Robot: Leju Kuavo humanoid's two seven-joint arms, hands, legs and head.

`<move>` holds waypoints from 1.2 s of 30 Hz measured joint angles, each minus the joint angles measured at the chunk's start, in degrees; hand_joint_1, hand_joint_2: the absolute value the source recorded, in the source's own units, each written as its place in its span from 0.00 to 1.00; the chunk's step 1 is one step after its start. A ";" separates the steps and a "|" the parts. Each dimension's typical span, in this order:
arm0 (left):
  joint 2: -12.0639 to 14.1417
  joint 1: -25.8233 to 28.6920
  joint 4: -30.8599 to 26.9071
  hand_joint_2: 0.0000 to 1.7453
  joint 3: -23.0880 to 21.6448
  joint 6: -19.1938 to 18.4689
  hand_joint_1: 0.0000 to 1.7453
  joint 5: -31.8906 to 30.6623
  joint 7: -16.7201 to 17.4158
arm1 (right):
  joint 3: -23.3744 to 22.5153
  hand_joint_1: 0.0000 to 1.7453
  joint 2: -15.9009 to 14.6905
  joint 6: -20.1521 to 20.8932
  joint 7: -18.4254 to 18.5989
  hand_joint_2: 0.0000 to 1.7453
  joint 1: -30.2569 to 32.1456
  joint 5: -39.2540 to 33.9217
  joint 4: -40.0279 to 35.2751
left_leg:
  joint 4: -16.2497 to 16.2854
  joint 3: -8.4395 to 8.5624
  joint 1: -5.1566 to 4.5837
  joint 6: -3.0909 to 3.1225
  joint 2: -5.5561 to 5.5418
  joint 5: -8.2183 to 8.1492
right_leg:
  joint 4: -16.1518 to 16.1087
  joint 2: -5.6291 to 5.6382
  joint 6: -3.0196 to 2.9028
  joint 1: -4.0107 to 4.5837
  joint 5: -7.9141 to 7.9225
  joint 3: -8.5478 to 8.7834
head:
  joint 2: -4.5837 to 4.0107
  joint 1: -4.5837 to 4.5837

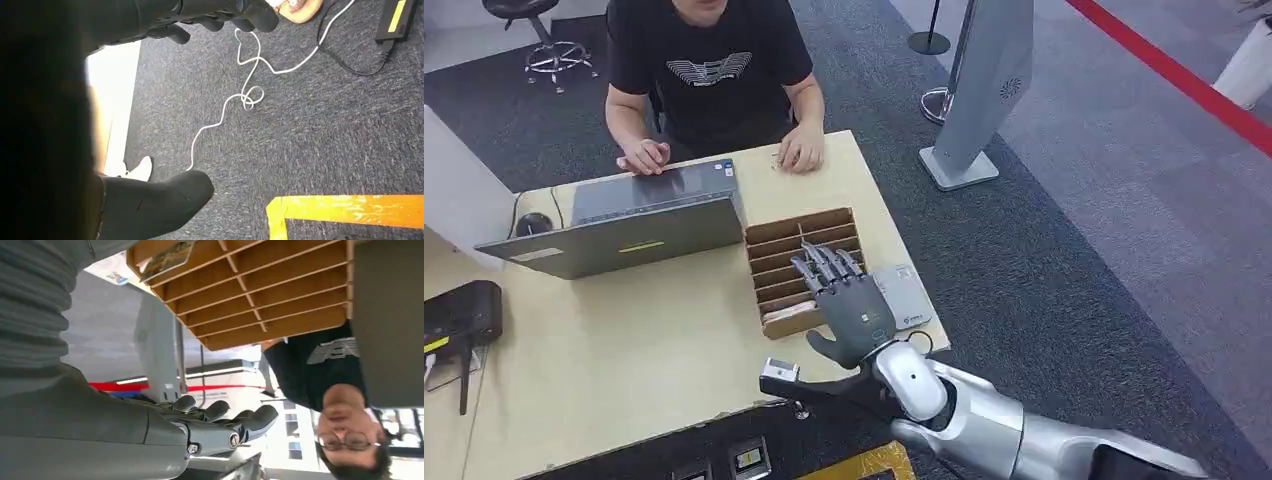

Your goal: Pass the card to the sensor for recognition and then transmit it.

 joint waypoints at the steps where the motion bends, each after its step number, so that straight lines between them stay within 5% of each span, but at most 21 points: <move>1: 0.00 0.00 0.00 1.00 0.02 0.00 0.00 -0.02 0.00 | -0.15 0.00 0.00 -0.50 0.36 1.00 0.10 -0.20 0.65 | 0.00 0.00 0.00 0.00 0.00 0.00 | 0.00 0.00 0.00 0.00 0.00 0.00 | 0.00 0.00; 36: 0.00 0.00 0.07 1.00 0.02 0.00 0.00 -0.17 0.68 | -2.78 0.00 -0.09 -3.44 2.00 1.00 2.60 -2.71 8.12 | 0.00 0.00 0.00 0.00 0.01 0.00 | 0.00 0.01 0.00 0.00 0.00 0.00 | 0.00 0.00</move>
